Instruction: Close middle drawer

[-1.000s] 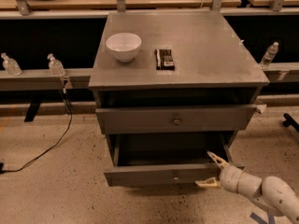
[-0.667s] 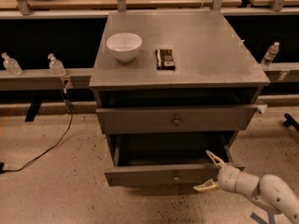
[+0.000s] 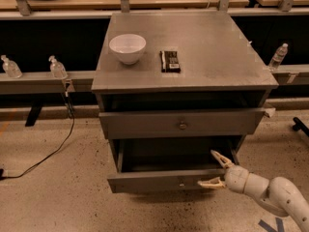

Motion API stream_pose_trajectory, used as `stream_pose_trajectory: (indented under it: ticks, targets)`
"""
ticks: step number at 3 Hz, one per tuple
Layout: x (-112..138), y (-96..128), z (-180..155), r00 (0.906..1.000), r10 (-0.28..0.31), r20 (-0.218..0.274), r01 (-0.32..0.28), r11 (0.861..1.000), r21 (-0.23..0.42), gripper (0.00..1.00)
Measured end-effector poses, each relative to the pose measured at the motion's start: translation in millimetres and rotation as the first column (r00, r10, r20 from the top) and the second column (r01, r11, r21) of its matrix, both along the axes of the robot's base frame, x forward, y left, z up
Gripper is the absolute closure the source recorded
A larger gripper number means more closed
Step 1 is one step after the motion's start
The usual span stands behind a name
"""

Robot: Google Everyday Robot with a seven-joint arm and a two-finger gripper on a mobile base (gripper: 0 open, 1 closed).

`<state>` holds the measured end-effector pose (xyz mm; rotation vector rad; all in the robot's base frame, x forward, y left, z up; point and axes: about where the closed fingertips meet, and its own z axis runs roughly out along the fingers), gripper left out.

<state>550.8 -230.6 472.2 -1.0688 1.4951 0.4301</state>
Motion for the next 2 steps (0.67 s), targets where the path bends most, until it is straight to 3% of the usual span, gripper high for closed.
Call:
stream_pose_trajectory:
  ticks: [1,2]
  targets:
    - [-1.7,2.6,24.9,0.9991,0.027,0.033,-0.03,0.996,0.079,0.46]
    - [-34.5,10.2,4.2,0.9951,0.093,-0.034,-0.092,0.996,0.015,0.78]
